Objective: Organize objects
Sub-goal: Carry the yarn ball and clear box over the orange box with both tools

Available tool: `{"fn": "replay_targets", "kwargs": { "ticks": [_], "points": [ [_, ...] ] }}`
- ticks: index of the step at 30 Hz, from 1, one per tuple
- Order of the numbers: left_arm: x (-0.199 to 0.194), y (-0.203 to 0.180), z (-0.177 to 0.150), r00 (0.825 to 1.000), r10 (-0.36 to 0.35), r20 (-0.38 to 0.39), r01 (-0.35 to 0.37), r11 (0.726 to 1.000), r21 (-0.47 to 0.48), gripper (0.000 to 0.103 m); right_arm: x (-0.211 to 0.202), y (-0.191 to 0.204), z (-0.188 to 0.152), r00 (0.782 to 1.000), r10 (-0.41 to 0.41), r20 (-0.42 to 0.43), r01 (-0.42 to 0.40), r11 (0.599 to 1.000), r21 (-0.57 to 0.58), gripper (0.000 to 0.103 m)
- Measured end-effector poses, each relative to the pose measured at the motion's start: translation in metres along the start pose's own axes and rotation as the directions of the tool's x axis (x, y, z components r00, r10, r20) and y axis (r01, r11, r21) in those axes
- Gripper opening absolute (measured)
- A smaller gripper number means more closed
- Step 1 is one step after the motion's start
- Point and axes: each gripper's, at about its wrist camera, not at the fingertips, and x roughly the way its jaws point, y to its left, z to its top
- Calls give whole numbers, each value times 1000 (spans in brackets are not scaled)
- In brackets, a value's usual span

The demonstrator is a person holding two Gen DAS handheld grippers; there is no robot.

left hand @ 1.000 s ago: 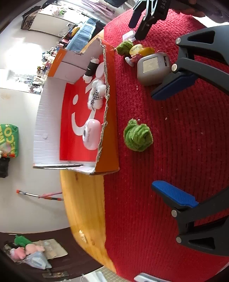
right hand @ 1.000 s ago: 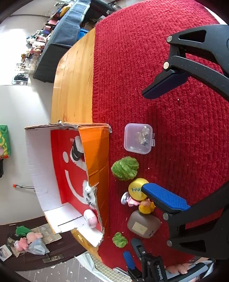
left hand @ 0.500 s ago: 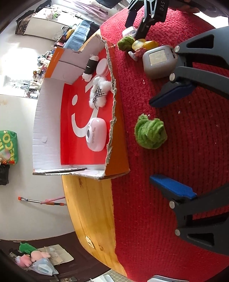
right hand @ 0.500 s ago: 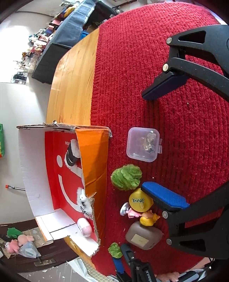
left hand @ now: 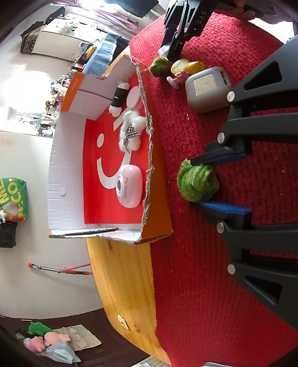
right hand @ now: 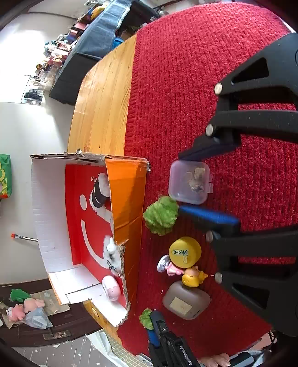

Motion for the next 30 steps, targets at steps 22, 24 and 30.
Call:
{"fn": "replay_targets", "kwargs": {
  "ticks": [22,24,30],
  "points": [
    [-42,-11,-1,995,-11,98,9,1000,20,29,-40,13,3,994,62,91,-61,998,-14,34],
    [-45,-12,-2,995,-10,104,8,1000,21,29,-42,14,2,993,66,94,-65,998,-16,34],
    [-52,-15,-5,993,-14,116,11,1000,26,29,-47,17,-2,992,72,100,-70,997,-22,34]
  ]
}}
